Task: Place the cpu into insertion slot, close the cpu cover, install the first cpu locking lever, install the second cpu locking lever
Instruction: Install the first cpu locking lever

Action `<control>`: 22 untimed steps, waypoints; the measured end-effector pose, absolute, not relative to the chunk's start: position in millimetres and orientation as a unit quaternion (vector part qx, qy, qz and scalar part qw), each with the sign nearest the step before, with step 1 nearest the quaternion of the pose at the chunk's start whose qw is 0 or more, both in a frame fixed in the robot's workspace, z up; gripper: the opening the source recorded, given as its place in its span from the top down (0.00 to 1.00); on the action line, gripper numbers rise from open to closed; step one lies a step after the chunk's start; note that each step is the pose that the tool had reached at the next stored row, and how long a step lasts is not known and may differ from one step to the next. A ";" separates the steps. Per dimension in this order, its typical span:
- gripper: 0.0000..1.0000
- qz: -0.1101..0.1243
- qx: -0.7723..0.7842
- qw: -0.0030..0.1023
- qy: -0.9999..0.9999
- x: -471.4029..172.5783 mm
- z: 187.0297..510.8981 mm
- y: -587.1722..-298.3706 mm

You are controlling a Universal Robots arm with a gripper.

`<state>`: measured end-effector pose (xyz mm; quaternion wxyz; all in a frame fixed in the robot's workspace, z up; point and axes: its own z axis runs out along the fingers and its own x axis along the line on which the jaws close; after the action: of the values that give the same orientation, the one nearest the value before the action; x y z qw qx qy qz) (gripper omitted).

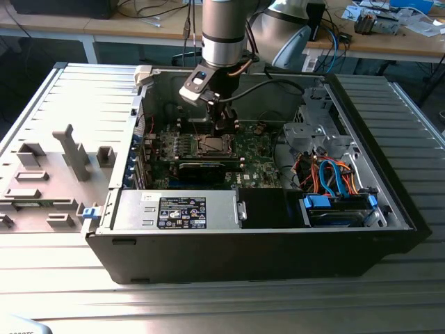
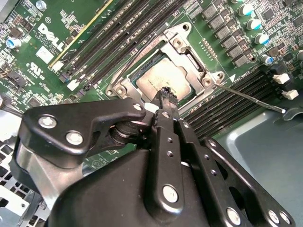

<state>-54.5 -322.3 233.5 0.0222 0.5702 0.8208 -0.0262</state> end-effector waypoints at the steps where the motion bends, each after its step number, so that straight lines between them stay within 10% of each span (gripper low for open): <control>1: 0.89 -0.026 0.568 0.022 0.822 -54.5 233.5 -322.3; 22: 0.89 -0.026 0.561 0.022 0.827 -54.6 233.5 -322.3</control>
<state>-54.6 -322.3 233.5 0.0225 0.5606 0.8274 -0.0259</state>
